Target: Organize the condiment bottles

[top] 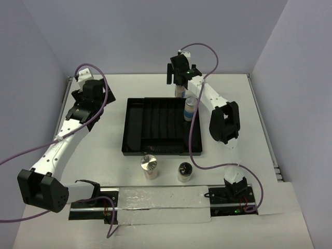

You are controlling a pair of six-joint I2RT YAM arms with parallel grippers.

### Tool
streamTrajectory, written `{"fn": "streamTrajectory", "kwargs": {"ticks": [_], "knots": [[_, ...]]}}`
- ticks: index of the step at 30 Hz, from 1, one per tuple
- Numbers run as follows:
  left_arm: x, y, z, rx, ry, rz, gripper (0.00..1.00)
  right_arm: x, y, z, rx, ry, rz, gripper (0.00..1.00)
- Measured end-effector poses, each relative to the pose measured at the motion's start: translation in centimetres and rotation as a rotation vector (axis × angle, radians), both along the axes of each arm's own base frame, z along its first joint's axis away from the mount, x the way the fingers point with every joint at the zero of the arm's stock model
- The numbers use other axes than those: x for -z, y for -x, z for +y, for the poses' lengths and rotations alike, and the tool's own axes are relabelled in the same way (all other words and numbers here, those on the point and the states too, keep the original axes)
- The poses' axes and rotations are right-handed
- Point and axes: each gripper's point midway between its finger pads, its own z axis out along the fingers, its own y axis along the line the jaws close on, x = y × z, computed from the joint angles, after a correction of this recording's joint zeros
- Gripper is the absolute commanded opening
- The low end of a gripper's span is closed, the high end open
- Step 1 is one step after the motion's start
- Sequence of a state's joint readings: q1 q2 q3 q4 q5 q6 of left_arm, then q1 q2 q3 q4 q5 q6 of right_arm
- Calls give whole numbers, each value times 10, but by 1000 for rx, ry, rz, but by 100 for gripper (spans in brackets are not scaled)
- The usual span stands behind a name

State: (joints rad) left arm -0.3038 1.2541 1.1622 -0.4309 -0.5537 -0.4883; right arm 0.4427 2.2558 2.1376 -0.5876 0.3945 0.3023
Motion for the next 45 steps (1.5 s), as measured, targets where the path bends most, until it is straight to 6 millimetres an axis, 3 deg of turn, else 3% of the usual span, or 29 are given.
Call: {"fn": "streamTrajectory", "kwargs": {"ticks": [6,9,14,17,26,29,32,37,39,42,45], "knots": [[1,0,2,-6,-4,2,99,11,1,-1,3,11,25,93],[2,-1,3,-10,-8,5,100,12,1,-1,4,10,25,80],[2,-1,3,-12,-10,7,100,12,0,0,8,6,22,45],[2,-1,4,-14,-11,7,100,12,0,-1,10,5,21,33],[2,-1,5,-18,-13,6,99,2,1,1,1,-10,8,29],[2,-1,5,-18,-13,6,99,-24,4,2,-11,-38,-30,28],[2,-1,5,-19,-12,8,99,-72,14,1,-24,-82,-103,26],[3,0,4,-20,-8,10,99,-161,51,-10,-43,-152,-251,26],[3,0,5,-21,-6,8,100,-187,71,-13,-59,-180,-308,26],[1,1,5,-21,-5,5,99,-196,113,-23,-79,-198,-327,26],[0,1,5,-22,-5,3,99,-185,151,-31,-100,-209,-307,26]]}}
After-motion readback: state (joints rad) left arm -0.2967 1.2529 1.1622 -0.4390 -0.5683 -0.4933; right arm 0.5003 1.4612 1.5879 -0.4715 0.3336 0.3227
